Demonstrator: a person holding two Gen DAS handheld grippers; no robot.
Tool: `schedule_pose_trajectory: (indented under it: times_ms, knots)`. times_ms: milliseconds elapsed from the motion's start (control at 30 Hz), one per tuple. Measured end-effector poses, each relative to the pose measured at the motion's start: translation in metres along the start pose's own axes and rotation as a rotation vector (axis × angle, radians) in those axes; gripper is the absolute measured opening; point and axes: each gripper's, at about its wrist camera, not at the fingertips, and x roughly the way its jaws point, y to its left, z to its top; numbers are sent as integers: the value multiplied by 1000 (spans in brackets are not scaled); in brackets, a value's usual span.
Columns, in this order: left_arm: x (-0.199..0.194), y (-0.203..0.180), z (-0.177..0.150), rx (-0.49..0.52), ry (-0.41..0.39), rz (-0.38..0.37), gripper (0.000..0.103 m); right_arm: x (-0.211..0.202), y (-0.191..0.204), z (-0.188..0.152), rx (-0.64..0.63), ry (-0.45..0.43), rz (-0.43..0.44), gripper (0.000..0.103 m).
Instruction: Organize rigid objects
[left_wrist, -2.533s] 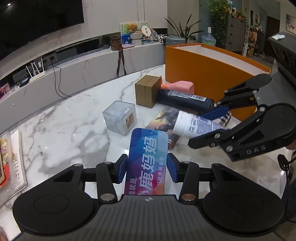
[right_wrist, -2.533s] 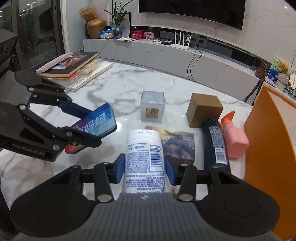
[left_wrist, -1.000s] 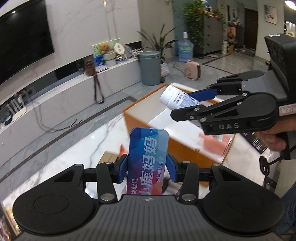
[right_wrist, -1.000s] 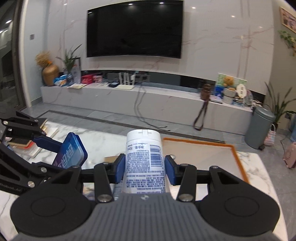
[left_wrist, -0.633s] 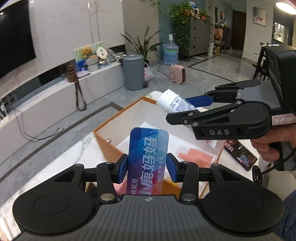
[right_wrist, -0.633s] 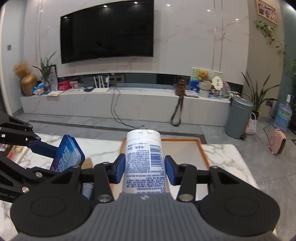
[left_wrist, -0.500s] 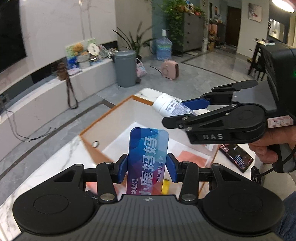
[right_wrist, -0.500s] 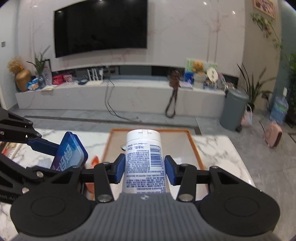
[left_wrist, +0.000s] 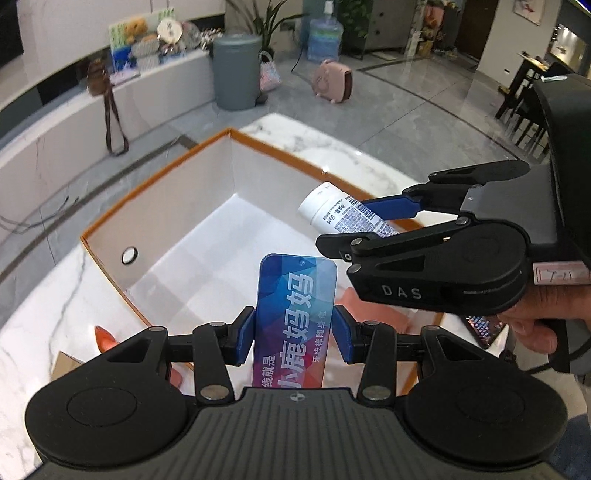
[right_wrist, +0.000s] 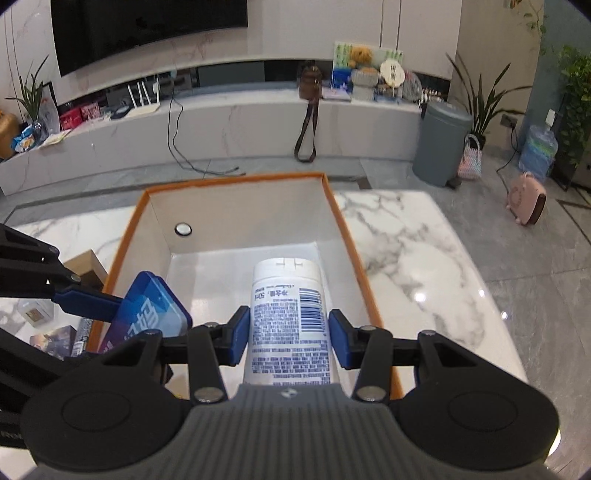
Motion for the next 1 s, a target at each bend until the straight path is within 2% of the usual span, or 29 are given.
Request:
schedule_pose_trajectory:
  times_ms: [200, 767, 1000]
  knots:
    - [16, 6, -1, -26, 38, 11, 51, 22, -1, 5, 39, 19, 25, 47]
    - [42, 16, 6, -8, 136, 34, 51, 64, 18, 15, 94, 87, 67, 47]
    - [52, 12, 11, 68, 175, 79, 50, 84, 18, 18, 135, 143, 54, 47]
